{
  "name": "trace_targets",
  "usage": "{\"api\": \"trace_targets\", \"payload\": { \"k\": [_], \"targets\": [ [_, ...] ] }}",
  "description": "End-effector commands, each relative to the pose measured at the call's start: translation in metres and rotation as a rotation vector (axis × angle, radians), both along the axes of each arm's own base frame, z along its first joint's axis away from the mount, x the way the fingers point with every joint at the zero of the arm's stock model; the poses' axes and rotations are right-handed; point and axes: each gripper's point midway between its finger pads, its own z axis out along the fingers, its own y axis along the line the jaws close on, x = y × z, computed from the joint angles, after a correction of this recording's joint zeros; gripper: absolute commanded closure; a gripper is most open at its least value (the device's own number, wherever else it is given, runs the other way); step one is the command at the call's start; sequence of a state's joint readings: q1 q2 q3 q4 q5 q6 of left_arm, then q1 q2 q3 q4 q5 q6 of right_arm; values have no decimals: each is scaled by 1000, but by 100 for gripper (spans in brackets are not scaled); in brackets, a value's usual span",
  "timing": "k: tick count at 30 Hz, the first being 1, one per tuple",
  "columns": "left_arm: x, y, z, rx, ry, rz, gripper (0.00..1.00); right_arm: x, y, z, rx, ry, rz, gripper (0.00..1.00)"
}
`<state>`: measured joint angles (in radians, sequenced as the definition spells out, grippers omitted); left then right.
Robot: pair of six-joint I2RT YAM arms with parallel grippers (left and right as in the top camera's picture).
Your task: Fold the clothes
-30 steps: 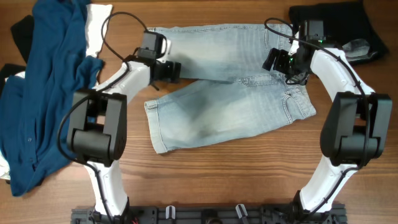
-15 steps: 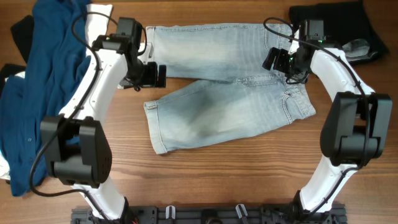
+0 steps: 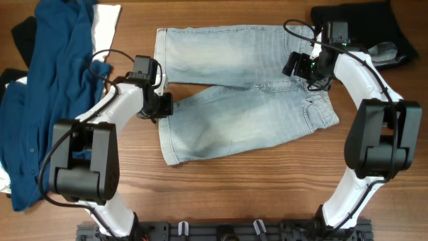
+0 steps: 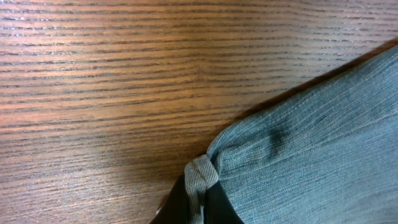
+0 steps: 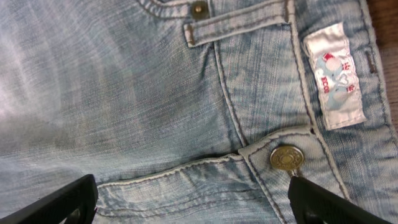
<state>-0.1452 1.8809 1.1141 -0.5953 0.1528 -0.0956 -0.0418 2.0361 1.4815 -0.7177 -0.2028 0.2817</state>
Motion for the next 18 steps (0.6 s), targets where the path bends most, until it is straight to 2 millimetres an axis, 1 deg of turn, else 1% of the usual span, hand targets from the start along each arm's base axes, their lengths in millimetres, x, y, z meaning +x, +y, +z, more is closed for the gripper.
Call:
{"api": "trace_targets", "payload": {
  "k": [1, 3, 4, 5, 6, 7, 8, 9, 10, 11, 12, 13, 14, 15, 16, 17, 18],
  "targets": [
    [15, 40, -15, 92, -45, 86, 96, 0, 2, 7, 9, -7, 22, 2],
    [25, 72, -13, 99, -80, 140, 96, -5, 3, 5, 10, 16, 22, 3],
    [28, 85, -12, 104, -92, 157, 96, -7, 3, 4, 11, 23, 22, 3],
    [34, 107, -9, 113, -126, 178, 95, -8, 3, 4, 13, 28, 22, 3],
    [39, 115, -8, 119, -148, 178, 93, -8, 4, 6, 15, 24, 24, 3],
    [45, 121, -5, 117, -177, 187, 87, -7, 4, 13, 18, 12, 22, 3],
    [51, 117, -1, 81, -200, 183, 64, -7, 4, 22, 19, 0, 22, 2],
    [59, 106, 8, 9, -222, 169, 8, -7, 5, 39, 21, -20, 23, 1],
    [63, 94, 15, -48, -231, 147, 0, -9, 6, 61, 24, -47, 25, 0],
    [65, 83, 27, -90, -221, 140, 0, -16, 6, 84, 24, -69, 17, 0],
    [62, 82, 41, -89, -179, 201, 0, -28, 4, 112, 24, -86, -11, 0],
    [56, 83, 58, -90, -133, 270, 0, -40, 4, 132, 34, -98, -38, 0],
    [39, 81, 84, -107, -57, 357, 0, -57, 4, 165, 56, -139, -98, 0],
    [23, 80, 104, -111, 0, 394, 0, -65, 6, 182, 67, -171, -103, 0],
    [9, 75, 123, -134, 31, 423, 0, -78, 10, 200, 78, -206, -71, 0],
    [3, 63, 138, -210, 36, 445, 0, -90, 13, 210, 84, -213, -48, 1],
    [-1, 51, 149, -285, 44, 434, 0, -101, 14, 212, 77, -199, -37, 1]
  ]
}}
